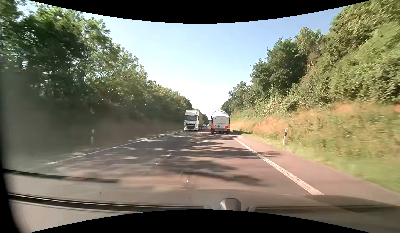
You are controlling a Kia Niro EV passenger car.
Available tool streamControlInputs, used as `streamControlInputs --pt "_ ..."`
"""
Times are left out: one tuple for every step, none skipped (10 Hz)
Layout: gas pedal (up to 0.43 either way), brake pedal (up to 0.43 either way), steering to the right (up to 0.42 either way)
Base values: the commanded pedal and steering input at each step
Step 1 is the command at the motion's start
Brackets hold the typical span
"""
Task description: Follow the waypoints while adhering to traffic rules and regulations
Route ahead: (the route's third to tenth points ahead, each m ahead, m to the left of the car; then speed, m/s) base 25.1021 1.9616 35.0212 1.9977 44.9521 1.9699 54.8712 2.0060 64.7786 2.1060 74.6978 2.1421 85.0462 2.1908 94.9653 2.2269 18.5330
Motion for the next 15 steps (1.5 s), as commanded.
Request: streamControlInputs --pt "0.047 0.006 0.002" --pt "0.047 0.006 0.001" --pt "0.047 0.006 0.002" --pt "0.047 0.006 0.002" --pt "0.047 0.006 0.001" --pt "0.047 0.006 0.002" --pt "0.047 0.006 0.002" --pt "0.047 0.006 0.002" --pt "0.047 0.006 0.001" --pt "0.047 0.006 0.001" --pt "0.047 0.006 0.001" --pt "0.047 0.006 0.000" --pt "0.047 0.006 0.000" --pt "0.047 0.006 0.000" --pt "0.047 0.006 0.000"
